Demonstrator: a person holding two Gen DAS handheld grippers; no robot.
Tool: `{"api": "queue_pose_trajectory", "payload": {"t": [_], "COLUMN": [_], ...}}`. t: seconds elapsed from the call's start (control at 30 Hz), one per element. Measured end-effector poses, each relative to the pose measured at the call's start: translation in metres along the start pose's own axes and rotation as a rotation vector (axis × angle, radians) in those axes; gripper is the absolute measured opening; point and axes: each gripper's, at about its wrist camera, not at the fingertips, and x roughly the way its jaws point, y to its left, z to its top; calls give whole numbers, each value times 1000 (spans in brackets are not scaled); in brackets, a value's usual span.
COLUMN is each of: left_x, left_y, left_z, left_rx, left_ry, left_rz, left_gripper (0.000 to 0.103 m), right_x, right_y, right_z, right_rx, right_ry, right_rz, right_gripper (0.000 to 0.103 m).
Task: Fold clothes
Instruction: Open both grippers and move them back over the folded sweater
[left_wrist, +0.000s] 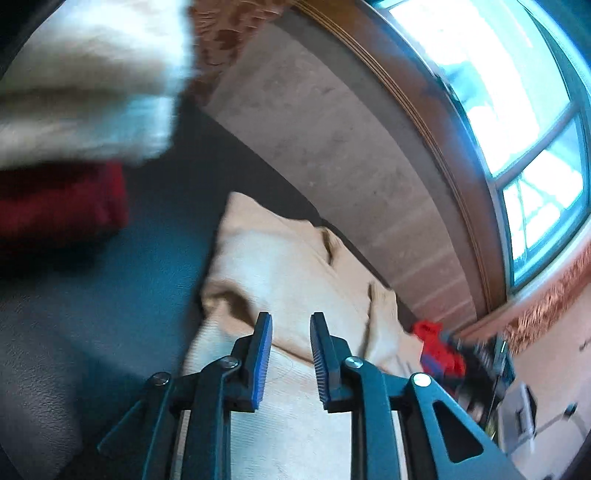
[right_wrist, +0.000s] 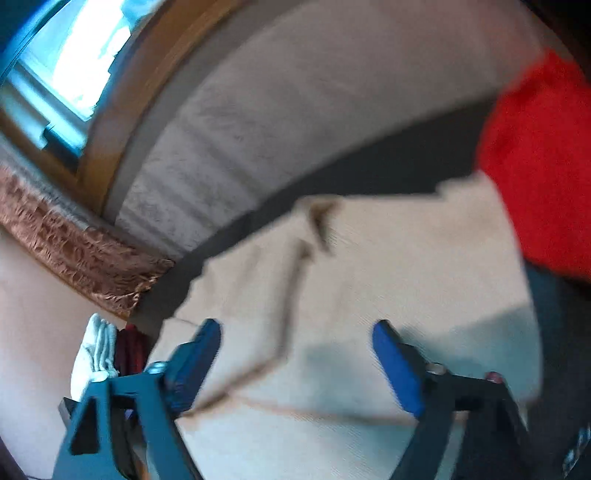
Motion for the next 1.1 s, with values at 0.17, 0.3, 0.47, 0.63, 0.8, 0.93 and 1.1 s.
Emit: {"api": "queue_pose_trajectory", "payload": {"t": [0.17,0.3,0.47,0.63,0.8,0.93,1.1], "left_x": [33,50,53,49,45,42,48], "left_y": [-38,-48,-44,-31,-34,-32,-32], "left_z": [-23,-47,-57,-56,-62,-63,-63], "left_rx": [192,300,315,249,268,259,251], "left_ry": [63,100,78,63,53,50,49], "left_rz": [52,112,97,20,7,-10,-25], "left_gripper": [21,21,22,22,24,25,26], "right_x": [50,90,116,131,146,146,112], "right_y": [57,72,81,75,84,90,73], "right_z": [34,41,41,39,37,33,44], "right_rx": [-156,-180,-220,-177,-247,-296,-153], "right_ry": [39,89,116,145,200,200,138], "right_rz": [-120,-163,-218,-291,-341,-360,-227], "right_gripper": [103,103,77,76,85,63,10]}}
